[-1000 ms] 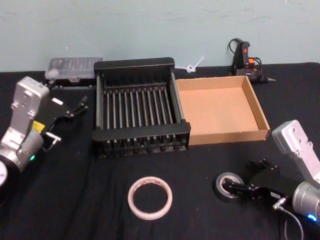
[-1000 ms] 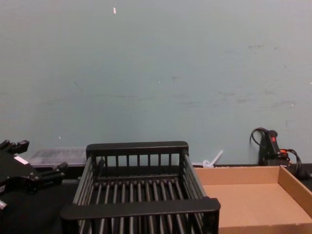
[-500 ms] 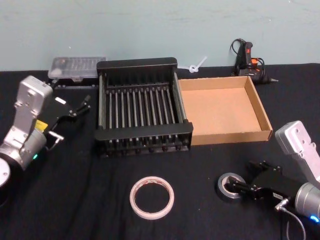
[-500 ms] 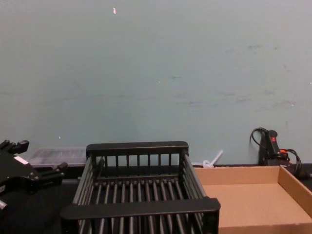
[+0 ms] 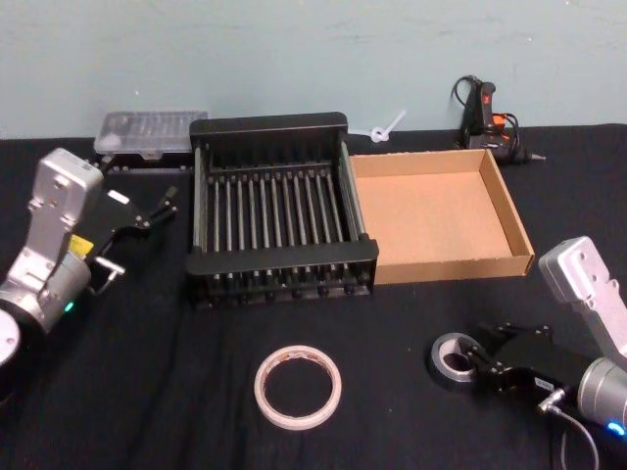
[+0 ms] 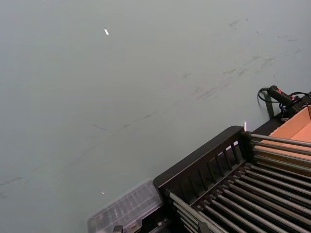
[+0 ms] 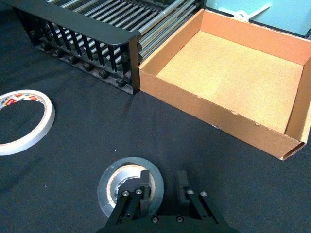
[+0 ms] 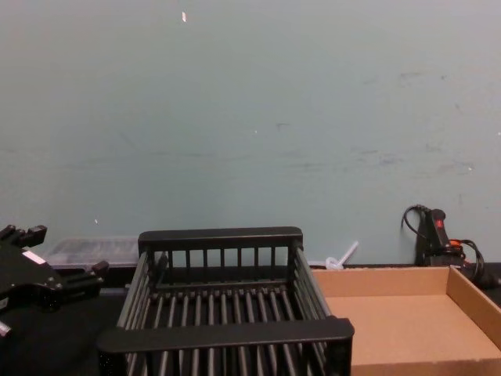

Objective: Pick up the white tape and place it into the black box , Pick up the silver tape and place it into the brown box.

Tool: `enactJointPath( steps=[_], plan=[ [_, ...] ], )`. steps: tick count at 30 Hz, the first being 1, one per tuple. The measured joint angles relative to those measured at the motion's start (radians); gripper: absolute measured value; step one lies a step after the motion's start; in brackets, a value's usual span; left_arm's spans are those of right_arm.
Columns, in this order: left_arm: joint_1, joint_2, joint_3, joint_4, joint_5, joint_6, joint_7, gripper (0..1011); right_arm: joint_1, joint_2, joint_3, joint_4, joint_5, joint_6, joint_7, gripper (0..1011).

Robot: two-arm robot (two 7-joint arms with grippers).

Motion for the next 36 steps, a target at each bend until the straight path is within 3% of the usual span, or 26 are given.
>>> enactJointPath(
  steps=[5, 9, 18, 29, 36],
  plan=[
    [0.000, 0.000, 0.000, 0.000, 0.000, 0.000, 0.000, 1001, 0.000, 0.000, 0.000, 0.000, 0.000, 0.000, 0.000, 201],
    [0.000, 0.000, 0.000, 0.000, 0.000, 0.000, 0.000, 1001, 0.000, 0.000, 0.000, 0.000, 0.000, 0.000, 0.000, 131],
    [0.000, 0.000, 0.000, 0.000, 0.000, 0.000, 0.000, 1001, -0.001, -0.001, 0.001, 0.000, 0.000, -0.001, 0.000, 131],
    [0.000, 0.000, 0.000, 0.000, 0.000, 0.000, 0.000, 1001, -0.012, -0.007, 0.041, -0.021, 0.007, -0.069, 0.031, 131],
    [0.000, 0.000, 0.000, 0.000, 0.000, 0.000, 0.000, 1002, 0.020, -0.014, 0.059, -0.023, 0.007, -0.112, 0.039, 131]
  ],
)
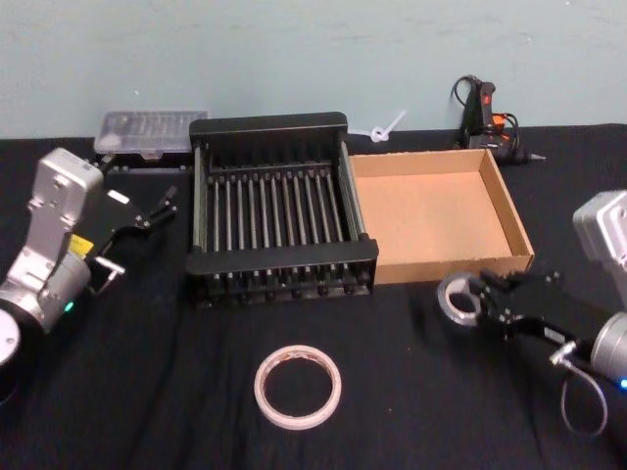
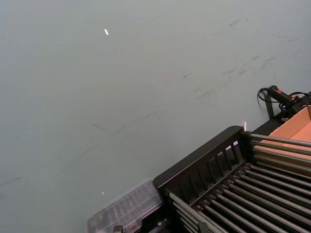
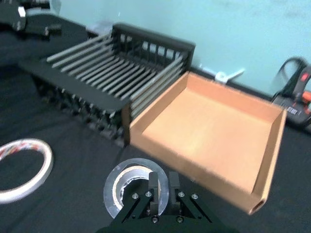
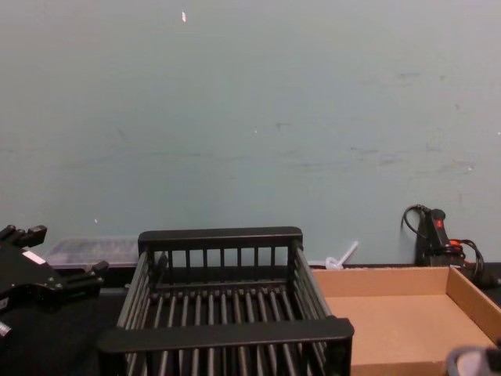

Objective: Pick up the white tape and place it into the black box , Pick up the silver tape and place it into the brown box.

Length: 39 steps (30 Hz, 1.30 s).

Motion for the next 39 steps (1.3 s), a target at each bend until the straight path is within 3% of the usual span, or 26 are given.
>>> enactJointPath(
  steps=[10, 20, 29, 39],
  plan=[
    [0.000, 0.000, 0.000, 0.000, 0.000, 0.000, 0.000, 1001, 0.101, -0.042, 0.004, 0.059, -0.019, -0.049, -0.008, 131],
    [0.000, 0.000, 0.000, 0.000, 0.000, 0.000, 0.000, 1002, 0.229, -0.112, -0.011, 0.171, -0.066, -0.080, -0.038, 131],
    [0.000, 0.000, 0.000, 0.000, 0.000, 0.000, 0.000, 1001, 0.371, -0.201, -0.034, 0.332, -0.105, -0.083, -0.053, 131],
    [0.000, 0.000, 0.000, 0.000, 0.000, 0.000, 0.000, 1001, 0.486, -0.276, -0.062, 0.512, -0.143, -0.065, -0.062, 131]
  ],
)
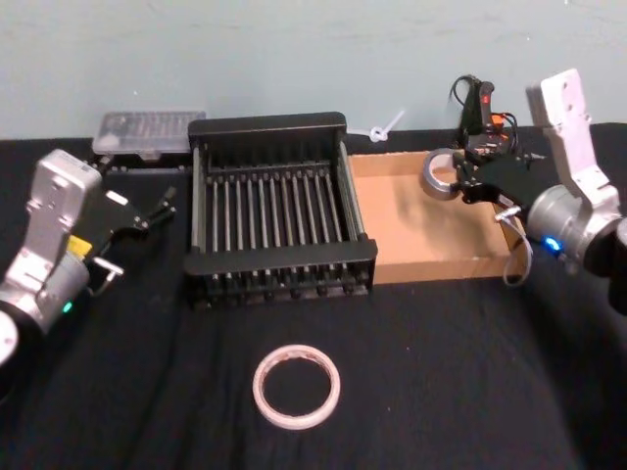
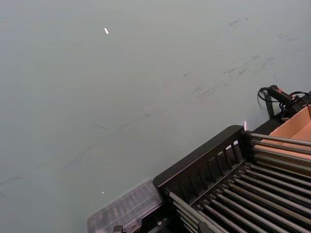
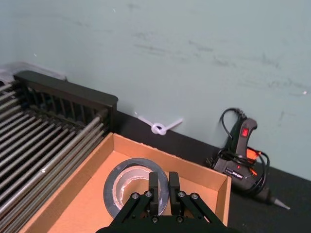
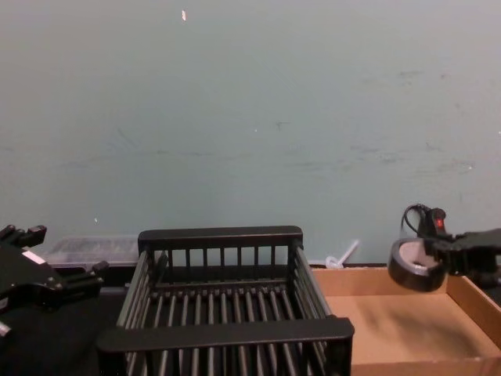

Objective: Pick up the white tape and place it into the black box , Pick up the silver tape and place it into the brown box.

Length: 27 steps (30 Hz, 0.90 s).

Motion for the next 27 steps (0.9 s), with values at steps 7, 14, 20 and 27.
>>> enactJointPath(
  steps=[7, 14, 20, 27],
  plan=[
    [0.000, 0.000, 0.000, 0.000, 0.000, 0.000, 0.000, 1001, 0.051, -0.040, -0.014, 0.107, -0.030, -0.005, -0.003, 131],
    [0.000, 0.000, 0.000, 0.000, 0.000, 0.000, 0.000, 1001, 0.075, -0.064, -0.020, 0.168, -0.052, -0.014, 0.002, 131],
    [0.000, 0.000, 0.000, 0.000, 0.000, 0.000, 0.000, 1001, 0.076, -0.063, -0.021, 0.168, -0.053, -0.015, 0.003, 131],
    [0.000, 0.000, 0.000, 0.000, 0.000, 0.000, 0.000, 1001, 0.075, -0.062, -0.020, 0.164, -0.052, -0.015, 0.003, 198]
  ],
)
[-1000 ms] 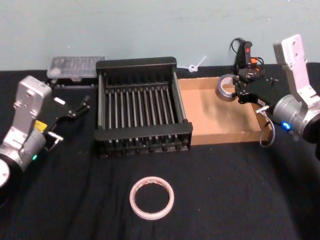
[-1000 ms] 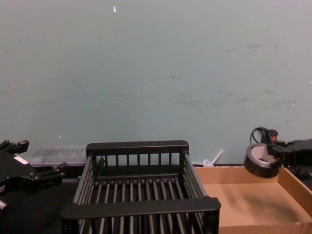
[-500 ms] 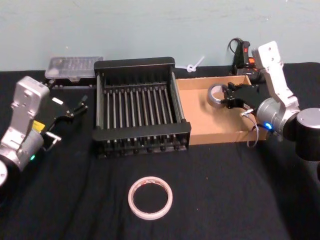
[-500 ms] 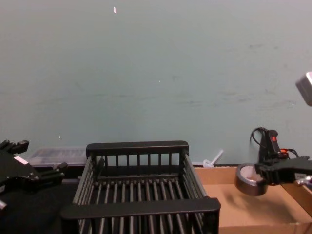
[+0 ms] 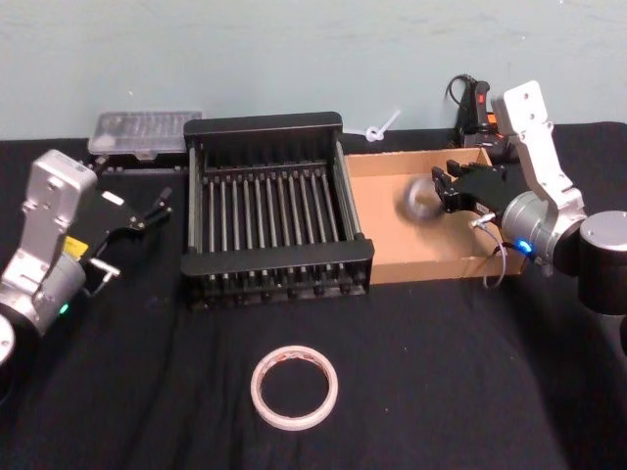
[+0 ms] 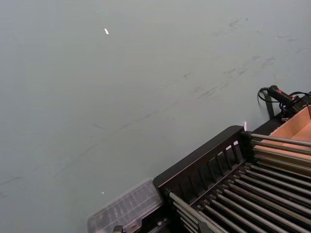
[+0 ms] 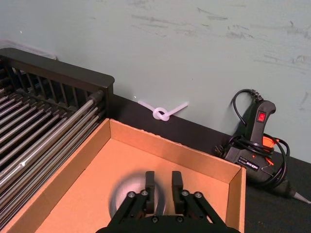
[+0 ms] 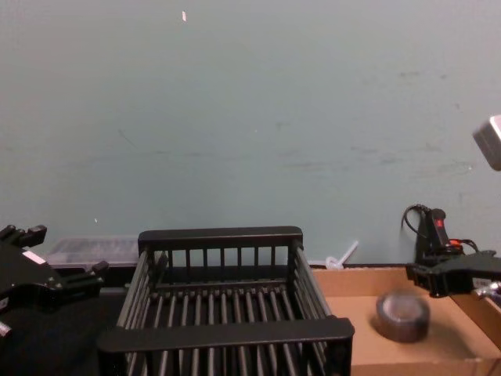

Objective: Pick up the white tape and place it into the black box , Pick up the silver tape and place it into the brown box.

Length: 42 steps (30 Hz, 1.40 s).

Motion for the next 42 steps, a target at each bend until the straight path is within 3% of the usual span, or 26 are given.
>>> enactJointPath(
  steps=[23, 28, 42],
  plan=[
    [0.000, 0.000, 0.000, 0.000, 0.000, 0.000, 0.000, 1001, -0.002, 0.002, 0.001, -0.004, 0.004, 0.002, -0.001, 928],
    [0.000, 0.000, 0.000, 0.000, 0.000, 0.000, 0.000, 1001, -0.002, 0.002, 0.001, -0.005, 0.004, 0.002, -0.001, 1002],
    [0.000, 0.000, 0.000, 0.000, 0.000, 0.000, 0.000, 1001, -0.005, 0.003, 0.002, -0.008, 0.005, 0.002, 0.004, 1002]
  ],
)
